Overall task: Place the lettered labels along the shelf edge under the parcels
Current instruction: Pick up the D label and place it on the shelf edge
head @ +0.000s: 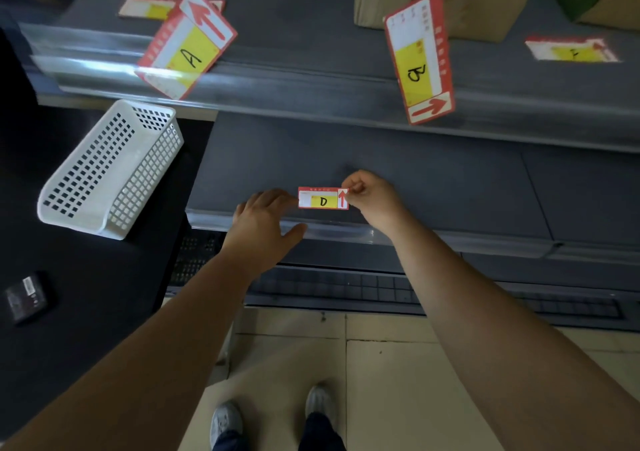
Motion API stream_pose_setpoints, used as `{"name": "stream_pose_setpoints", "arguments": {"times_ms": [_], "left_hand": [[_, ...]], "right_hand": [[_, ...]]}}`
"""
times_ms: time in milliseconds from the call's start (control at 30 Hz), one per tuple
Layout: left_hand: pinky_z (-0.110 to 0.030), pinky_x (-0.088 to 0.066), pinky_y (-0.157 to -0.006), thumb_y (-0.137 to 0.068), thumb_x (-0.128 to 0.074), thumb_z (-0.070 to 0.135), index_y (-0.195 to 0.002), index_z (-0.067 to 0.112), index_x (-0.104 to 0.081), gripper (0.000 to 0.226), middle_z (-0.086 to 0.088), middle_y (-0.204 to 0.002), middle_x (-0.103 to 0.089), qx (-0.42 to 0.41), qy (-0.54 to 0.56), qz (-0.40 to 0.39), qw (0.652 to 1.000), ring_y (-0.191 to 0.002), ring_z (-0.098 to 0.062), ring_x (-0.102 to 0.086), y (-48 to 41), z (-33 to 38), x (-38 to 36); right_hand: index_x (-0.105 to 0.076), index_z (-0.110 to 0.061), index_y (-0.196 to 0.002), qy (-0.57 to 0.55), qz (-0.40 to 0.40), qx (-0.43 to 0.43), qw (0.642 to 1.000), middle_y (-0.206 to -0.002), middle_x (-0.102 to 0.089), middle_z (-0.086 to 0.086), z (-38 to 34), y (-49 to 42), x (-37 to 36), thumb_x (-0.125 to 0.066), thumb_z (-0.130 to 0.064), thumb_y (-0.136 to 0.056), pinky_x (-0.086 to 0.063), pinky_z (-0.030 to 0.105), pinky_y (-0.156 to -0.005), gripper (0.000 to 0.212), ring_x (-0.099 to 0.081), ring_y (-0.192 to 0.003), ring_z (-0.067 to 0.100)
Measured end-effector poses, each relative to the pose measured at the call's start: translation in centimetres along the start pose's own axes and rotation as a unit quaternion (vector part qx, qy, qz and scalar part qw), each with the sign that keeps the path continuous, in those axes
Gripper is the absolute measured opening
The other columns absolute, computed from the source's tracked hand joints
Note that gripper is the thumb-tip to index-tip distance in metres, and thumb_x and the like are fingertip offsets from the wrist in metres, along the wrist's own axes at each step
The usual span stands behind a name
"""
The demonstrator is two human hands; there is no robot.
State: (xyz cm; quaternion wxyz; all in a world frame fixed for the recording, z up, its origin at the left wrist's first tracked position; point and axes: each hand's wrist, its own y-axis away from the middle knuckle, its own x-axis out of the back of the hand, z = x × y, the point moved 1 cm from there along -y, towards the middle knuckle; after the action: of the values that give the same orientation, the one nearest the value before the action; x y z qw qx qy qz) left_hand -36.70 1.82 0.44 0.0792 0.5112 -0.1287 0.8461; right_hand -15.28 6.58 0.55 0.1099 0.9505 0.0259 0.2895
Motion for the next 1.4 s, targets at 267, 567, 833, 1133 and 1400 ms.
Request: {"name": "stream_pose_setpoints", "arguments": {"times_ms": [267,567,833,1133,1400], "left_hand": [[-0.046,-0.040,-0.093,-0.076,-0.071,0.038,-0.119,0.024,-0.057,0.047,0.001,-0.123,-0.057,-0.049,-0.016,0.034,0.998,-0.112,-0.024,-0.051,1.8,5.6,5.9],[-0.040,-0.034,-0.090,-0.076,-0.067,0.037,-0.110,0.025,-0.062,0.036,0.005,-0.113,-0.061,-0.149,-0.016,0.079,0.985,-0.108,-0.021,-0.052,8.9,12.5,14.2],[-0.037,-0.031,-0.093,-0.075,-0.071,0.029,-0.108,0.025,-0.063,0.035,0.007,-0.114,-0.060,-0.188,0.003,0.133,0.973,-0.111,-0.017,-0.050,15.6,18.3,20.1],[-0.032,-0.026,-0.095,-0.078,-0.068,0.031,-0.110,0.025,-0.061,0.034,0.011,-0.115,-0.057,-0.223,0.020,0.148,0.963,-0.113,-0.012,-0.046,17.9,24.4,21.0],[-0.032,-0.027,-0.097,-0.080,-0.065,0.034,-0.116,0.026,-0.058,0.037,0.012,-0.120,-0.054,-0.248,-0.003,0.137,0.959,-0.116,-0.011,-0.043,15.5,34.5,17.0]], "right_hand": [[-0.064,-0.024,-0.087,-0.136,-0.035,-0.002,0.990,-0.091,-0.071,0.002,-3.7,9.0,4.7,-0.066,-0.007,-0.085,-0.051,0.033,-0.081,0.017,-0.066,-0.086,0.019],[-0.065,-0.016,-0.094,-0.201,0.009,0.027,0.979,-0.087,-0.067,0.003,-9.5,22.2,9.0,-0.062,-0.001,-0.088,-0.049,0.021,-0.066,0.016,-0.062,-0.072,0.009],[-0.062,-0.027,-0.118,-0.008,0.082,0.147,0.986,-0.101,-0.064,-0.006,-12.8,34.0,11.1,-0.078,-0.010,-0.076,-0.047,0.015,-0.078,0.048,-0.059,-0.087,0.002],[-0.059,-0.026,-0.123,0.134,0.167,0.222,0.951,-0.106,-0.058,-0.012,-12.6,39.7,15.8,-0.069,-0.012,-0.084,-0.041,0.011,-0.085,0.043,-0.054,-0.097,-0.004],[-0.055,-0.030,-0.129,0.164,0.204,0.216,0.941,-0.109,-0.057,-0.013,-6.8,41.1,24.7,-0.067,-0.021,-0.086,-0.048,0.026,-0.091,0.045,-0.054,-0.102,0.003]]}}
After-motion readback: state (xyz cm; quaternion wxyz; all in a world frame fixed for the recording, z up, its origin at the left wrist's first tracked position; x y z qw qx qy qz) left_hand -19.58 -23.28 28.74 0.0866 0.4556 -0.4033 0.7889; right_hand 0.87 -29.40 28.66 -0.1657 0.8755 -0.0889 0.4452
